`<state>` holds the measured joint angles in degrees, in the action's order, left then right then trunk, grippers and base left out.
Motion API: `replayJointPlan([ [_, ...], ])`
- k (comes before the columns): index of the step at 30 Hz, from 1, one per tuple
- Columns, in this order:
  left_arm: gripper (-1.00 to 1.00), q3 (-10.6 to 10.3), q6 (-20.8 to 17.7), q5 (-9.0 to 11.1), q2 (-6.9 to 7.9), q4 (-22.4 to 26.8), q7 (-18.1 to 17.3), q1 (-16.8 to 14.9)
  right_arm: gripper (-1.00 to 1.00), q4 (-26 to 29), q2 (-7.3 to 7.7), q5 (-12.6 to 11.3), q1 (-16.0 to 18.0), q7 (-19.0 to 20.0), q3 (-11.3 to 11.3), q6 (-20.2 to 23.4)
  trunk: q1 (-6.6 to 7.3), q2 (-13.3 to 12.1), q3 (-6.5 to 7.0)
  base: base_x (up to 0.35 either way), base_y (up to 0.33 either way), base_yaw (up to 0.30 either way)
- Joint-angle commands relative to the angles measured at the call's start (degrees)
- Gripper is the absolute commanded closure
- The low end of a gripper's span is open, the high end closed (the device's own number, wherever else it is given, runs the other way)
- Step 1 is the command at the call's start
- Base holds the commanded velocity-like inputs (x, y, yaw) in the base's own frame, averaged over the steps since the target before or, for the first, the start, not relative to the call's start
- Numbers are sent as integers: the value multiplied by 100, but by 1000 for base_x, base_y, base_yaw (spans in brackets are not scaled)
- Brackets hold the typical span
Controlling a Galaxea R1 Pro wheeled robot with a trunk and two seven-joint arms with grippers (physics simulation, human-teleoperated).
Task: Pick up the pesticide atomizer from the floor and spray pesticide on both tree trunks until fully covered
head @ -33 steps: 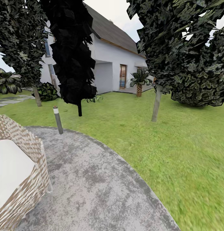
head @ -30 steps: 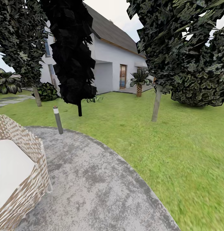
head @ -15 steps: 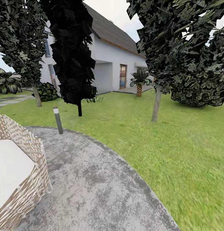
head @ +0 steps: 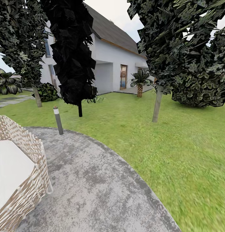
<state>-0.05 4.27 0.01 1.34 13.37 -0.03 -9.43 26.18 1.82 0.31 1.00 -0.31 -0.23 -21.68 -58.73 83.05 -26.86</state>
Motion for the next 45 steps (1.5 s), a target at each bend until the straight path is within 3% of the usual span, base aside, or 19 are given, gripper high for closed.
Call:
replayJointPlan([
  [1,-100,-2,20,3,3,54,-19,-112,-100,135,33,1,25,-3,-5,-15,0,3,-7,0,0,0],
  [6,-100,-12,27,-3,-31,228,-48,-445,-100,359,86,3,331,29,-6,-12,0,3,-7,0,0,0],
  [11,-100,1,52,-8,8,521,-48,-472,-100,298,96,12,400,60,17,-21,0,3,-7,0,0,0],
  [15,-100,13,480,7,63,501,4,-444,-100,283,121,31,408,48,15,-24,0,3,-7,-100,6,0],
  [17,-100,17,659,8,74,475,32,-428,-100,272,204,33,409,43,9,-27,0,3,-7,-212,73,0],
  [22,-100,101,789,59,123,458,53,-428,-100,238,295,31,410,10,-3,-29,0,3,-7,-268,161,33],
  [45,-100,145,812,78,151,456,55,-436,-100,203,266,25,410,-4,-3,-29,0,3,-7,-284,200,266],
])
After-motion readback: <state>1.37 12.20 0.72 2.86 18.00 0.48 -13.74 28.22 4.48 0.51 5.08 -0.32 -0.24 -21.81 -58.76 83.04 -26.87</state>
